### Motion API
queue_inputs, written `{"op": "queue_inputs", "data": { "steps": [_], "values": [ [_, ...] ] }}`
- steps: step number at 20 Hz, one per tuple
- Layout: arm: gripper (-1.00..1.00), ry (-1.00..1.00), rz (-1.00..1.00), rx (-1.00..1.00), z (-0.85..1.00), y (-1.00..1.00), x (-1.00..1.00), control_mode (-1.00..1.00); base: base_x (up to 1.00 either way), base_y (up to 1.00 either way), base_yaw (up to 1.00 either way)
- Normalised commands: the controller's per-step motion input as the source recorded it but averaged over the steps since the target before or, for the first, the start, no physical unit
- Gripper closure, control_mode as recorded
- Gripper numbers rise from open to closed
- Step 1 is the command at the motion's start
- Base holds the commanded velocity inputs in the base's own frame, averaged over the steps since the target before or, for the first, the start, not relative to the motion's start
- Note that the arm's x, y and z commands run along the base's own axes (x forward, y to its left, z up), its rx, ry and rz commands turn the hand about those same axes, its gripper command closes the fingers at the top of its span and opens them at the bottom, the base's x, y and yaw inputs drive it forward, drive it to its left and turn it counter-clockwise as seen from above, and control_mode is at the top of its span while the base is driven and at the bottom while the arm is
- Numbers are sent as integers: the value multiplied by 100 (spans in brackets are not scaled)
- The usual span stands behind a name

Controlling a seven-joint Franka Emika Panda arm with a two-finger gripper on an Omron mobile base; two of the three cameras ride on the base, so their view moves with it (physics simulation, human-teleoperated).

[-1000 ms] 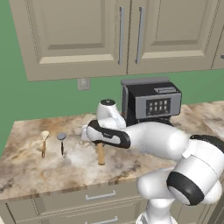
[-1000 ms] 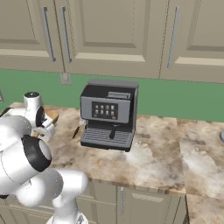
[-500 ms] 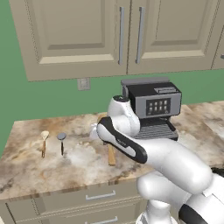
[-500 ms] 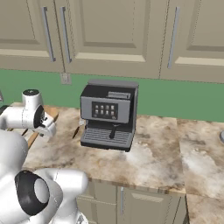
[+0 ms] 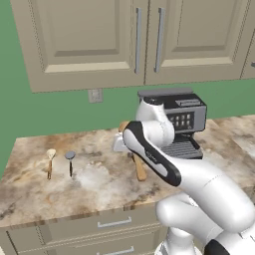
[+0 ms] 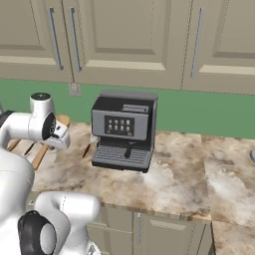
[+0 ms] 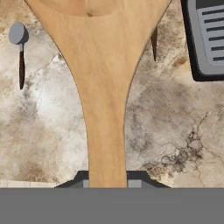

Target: Organize the utensils by type. Pick up the wooden spoons from the counter and place them in the open cabinet. Then pick up the metallic utensils from the counter and place them in the open drawer.

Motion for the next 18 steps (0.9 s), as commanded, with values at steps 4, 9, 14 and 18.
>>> {"op": "queue_inputs", "data": {
  "steps": [4, 9, 14, 18],
  "values": [
    [100, 0, 0, -5, 29, -36, 0, -100, 0, 0, 0],
    [100, 0, -1, -3, 11, -17, 0, -100, 0, 0, 0],
    [100, 0, -1, 0, 0, 0, 0, -100, 0, 0, 0],
    [100, 0, 0, 0, 0, 0, 0, -100, 0, 0, 0]
  ]
}}
